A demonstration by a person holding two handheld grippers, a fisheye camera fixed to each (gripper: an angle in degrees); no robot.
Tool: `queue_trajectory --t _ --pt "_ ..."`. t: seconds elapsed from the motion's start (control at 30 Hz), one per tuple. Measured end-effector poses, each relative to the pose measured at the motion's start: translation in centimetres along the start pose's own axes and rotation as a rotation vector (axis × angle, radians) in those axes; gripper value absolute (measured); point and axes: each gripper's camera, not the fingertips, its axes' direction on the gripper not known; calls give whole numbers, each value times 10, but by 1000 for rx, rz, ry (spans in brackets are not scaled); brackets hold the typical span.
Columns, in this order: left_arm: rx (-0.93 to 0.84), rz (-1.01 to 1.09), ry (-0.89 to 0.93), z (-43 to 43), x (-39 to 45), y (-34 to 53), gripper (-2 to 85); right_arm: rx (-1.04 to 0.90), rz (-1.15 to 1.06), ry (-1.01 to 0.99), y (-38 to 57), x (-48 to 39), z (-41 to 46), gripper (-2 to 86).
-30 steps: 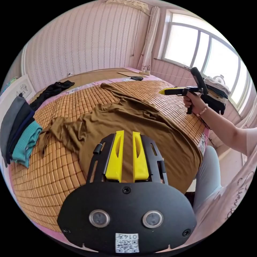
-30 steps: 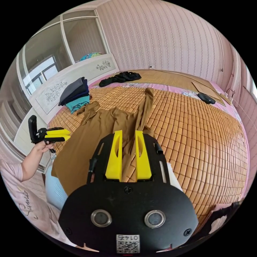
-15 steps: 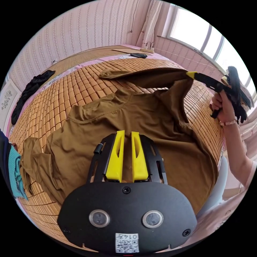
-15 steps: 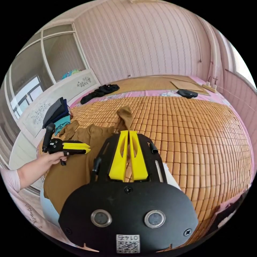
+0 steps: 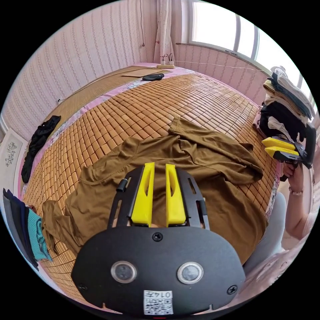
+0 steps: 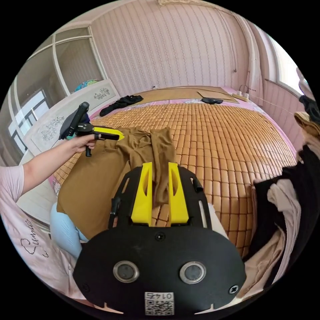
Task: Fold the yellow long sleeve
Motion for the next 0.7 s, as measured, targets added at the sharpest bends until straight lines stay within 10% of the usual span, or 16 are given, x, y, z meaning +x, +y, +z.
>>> queue_trajectory --t 0.33,0.7 --pt "-34 25 19 63 42 -58 62 -249 49 36 -63 20 119 49" --pt "48 34 -33 41 66 -53 7 271 167 400 129 23 -136 3"
